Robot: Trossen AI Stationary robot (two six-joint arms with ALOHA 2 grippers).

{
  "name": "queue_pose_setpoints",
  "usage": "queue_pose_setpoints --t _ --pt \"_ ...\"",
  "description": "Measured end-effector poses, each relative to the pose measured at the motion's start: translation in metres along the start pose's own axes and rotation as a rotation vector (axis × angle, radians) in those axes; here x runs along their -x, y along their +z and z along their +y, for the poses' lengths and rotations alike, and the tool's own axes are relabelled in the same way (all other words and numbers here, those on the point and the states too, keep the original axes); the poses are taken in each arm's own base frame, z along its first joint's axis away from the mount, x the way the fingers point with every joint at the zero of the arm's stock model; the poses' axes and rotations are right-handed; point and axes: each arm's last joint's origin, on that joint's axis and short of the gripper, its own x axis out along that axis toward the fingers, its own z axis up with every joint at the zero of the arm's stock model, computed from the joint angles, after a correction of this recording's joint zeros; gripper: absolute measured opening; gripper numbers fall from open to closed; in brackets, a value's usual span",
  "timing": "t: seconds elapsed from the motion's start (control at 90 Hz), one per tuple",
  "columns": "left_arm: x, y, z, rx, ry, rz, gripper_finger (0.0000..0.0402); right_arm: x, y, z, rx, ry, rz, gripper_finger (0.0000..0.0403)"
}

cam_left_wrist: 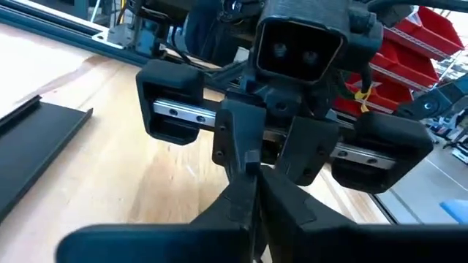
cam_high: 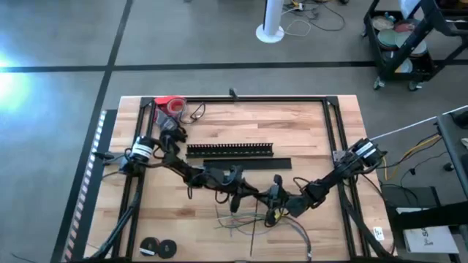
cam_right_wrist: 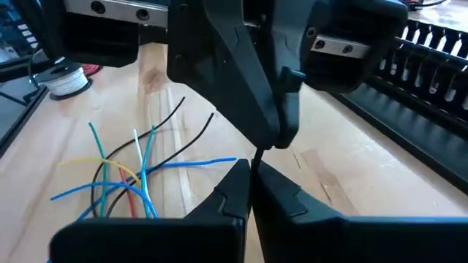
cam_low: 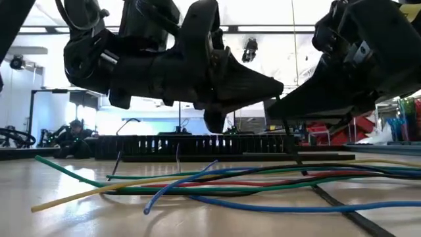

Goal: Ziptie cables
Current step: Wrap the cable wires with the black zip tie

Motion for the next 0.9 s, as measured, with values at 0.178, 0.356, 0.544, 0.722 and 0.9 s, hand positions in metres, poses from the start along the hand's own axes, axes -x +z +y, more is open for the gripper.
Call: queue_pose_setpoints --t 0.178,0.356,0.544,0.722,0.9 --pt "0.0 -0.001 0.0 0.0 0.011 0.004 0.0 0.0 -0.001 0.001 0.013 0.021 0.018 0.0" --pt "0.0 -0.004 0.001 -0.002 0.026 0.028 0.0 0.001 -0.002 0.002 0.054 0.075 0.053 0.0028" --pt "0.0 -0.004 0.002 -0.007 0.038 0.026 0.0 0.006 0.005 0.002 0.07 0.087 0.079 0.0104" --pt "0.0 -0.005 0.003 -0.014 0.05 0.043 0.0 0.014 0.014 -0.002 0.13 0.05 0.143 0.0158" --pt "0.0 -0.008 0.006 -0.009 0.102 0.062 0.0 0.029 0.031 -0.001 0.271 0.082 0.163 0.0181"
